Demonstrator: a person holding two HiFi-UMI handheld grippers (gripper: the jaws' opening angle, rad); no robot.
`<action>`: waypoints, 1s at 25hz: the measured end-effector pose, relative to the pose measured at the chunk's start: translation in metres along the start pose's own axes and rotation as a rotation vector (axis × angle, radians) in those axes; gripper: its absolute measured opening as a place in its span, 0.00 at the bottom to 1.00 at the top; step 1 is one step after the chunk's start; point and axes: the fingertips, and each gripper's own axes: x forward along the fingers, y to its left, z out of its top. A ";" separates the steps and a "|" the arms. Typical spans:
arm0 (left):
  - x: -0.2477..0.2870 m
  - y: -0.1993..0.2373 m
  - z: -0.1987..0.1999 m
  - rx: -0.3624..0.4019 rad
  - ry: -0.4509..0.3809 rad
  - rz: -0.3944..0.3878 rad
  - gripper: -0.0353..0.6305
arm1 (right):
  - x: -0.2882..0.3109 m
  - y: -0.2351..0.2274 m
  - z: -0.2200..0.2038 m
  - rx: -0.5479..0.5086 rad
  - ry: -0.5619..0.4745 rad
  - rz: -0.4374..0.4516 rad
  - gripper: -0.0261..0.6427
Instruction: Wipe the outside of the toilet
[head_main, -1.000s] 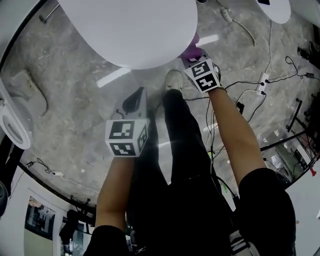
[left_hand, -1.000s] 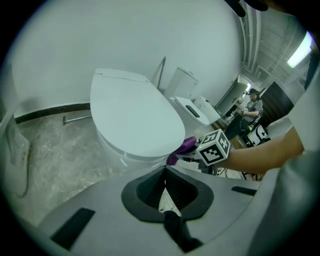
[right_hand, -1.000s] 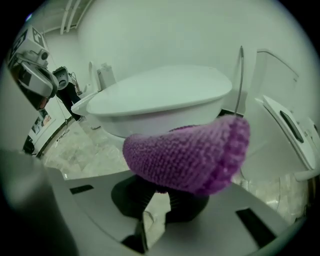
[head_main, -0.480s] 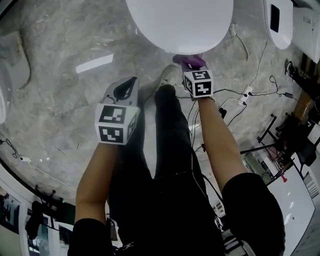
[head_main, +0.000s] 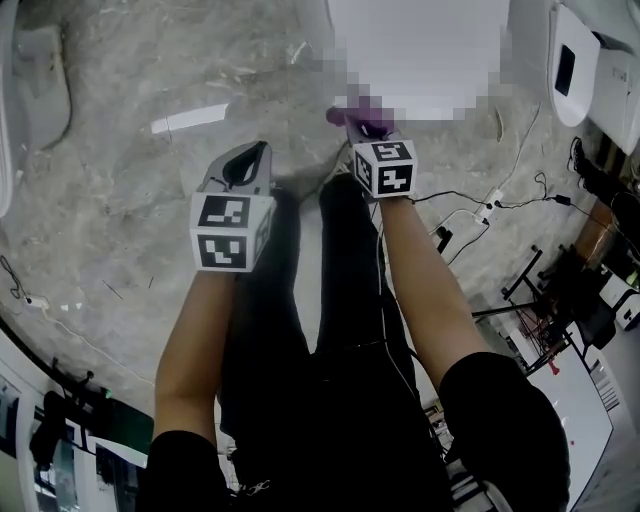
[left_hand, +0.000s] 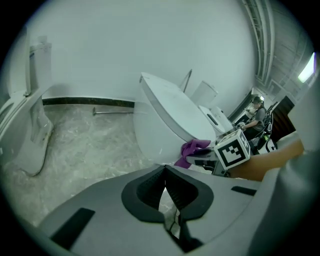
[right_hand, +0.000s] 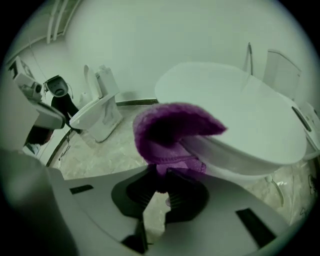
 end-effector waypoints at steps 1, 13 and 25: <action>-0.003 0.005 -0.002 -0.005 -0.002 0.003 0.06 | 0.005 0.007 0.007 0.022 -0.011 0.000 0.11; -0.023 0.045 0.016 -0.056 0.006 0.031 0.06 | 0.043 0.031 0.079 0.243 -0.158 -0.079 0.11; 0.015 0.088 0.075 -0.124 0.017 0.083 0.06 | 0.090 0.026 0.130 0.364 -0.142 -0.160 0.11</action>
